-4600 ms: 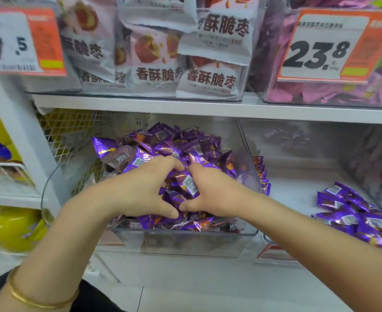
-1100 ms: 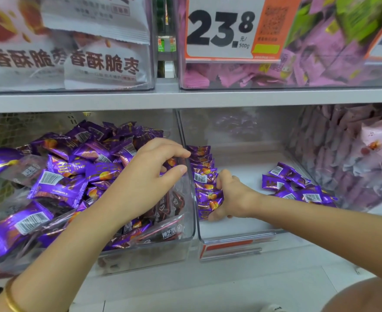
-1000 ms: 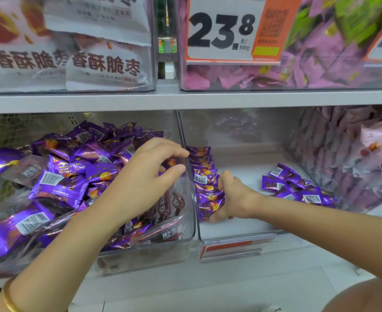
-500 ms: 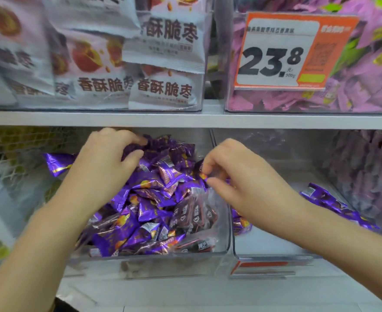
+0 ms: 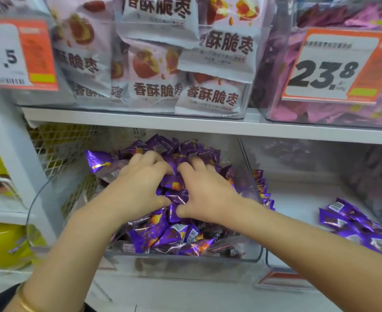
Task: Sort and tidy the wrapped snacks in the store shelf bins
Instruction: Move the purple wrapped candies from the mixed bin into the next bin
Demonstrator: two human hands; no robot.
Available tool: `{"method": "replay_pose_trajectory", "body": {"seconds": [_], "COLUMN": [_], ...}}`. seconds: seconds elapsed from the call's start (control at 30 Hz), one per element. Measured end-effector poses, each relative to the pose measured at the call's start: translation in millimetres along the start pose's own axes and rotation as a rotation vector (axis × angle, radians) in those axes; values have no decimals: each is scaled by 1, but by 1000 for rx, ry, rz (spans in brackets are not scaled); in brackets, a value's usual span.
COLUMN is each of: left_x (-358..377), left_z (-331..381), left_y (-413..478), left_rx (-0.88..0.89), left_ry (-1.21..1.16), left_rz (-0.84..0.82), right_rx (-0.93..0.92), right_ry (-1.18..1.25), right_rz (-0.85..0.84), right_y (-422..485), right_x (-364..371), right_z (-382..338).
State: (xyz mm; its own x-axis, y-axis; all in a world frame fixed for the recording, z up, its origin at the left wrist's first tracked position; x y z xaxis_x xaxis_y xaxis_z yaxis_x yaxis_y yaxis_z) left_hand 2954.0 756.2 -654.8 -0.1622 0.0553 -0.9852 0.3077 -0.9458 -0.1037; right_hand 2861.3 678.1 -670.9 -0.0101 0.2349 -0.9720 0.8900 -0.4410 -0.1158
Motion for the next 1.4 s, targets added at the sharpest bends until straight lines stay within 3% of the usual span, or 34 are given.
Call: {"method": "replay_pose_trajectory", "body": {"seconds": [0.2,0.53,0.67,0.77,0.9,1.07,1.13,1.2,1.27,1.4], "left_x": [9,5,-6,-11,-11,-5,-6,-5,-2,13], "left_z": [8,10,9,14,27,53,70,84,93,106], "left_y": [4,4,-1,-6,-8,-1,3,12,24,50], "left_rx": [-17,110,151,123,148,189,268,294,272,231], "left_ry": [84,-171,-539,-820,-1147,-1542,-1475,-1176,-941,-692], "left_rz": [-1,220,241,223,194,104,73,108,149,137], "right_rx": [34,12,-26,-79,-131,-110,-92,-25,106,375], "right_ry": [242,724,1053,1270,1128,1134,1152,1180,1150,988], "right_rz": [77,163,193,105,52,151,182,222,285,288], "right_y": [5,-11,-21,-29,-44,-72,-88,-102,-108,-87], "right_x": [0,-10,-16,-20,-29,-54,-60,-59,-53,-31], "right_z": [5,27,35,29,26,45,64,94,133,217]}}
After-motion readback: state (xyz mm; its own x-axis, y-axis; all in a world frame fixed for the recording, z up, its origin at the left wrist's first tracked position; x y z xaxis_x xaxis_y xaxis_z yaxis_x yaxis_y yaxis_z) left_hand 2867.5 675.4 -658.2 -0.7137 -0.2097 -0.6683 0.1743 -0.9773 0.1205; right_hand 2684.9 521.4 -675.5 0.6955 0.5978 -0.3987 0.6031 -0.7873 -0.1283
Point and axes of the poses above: each hand's wrist, its own y-axis towards the middle knuckle, its own x-axis out of the palm, z = x × y, the point moved 4 cm from there along y, towards the middle knuckle, and after that the axes turned 11 degrees about -z, right-handed, at the moved point
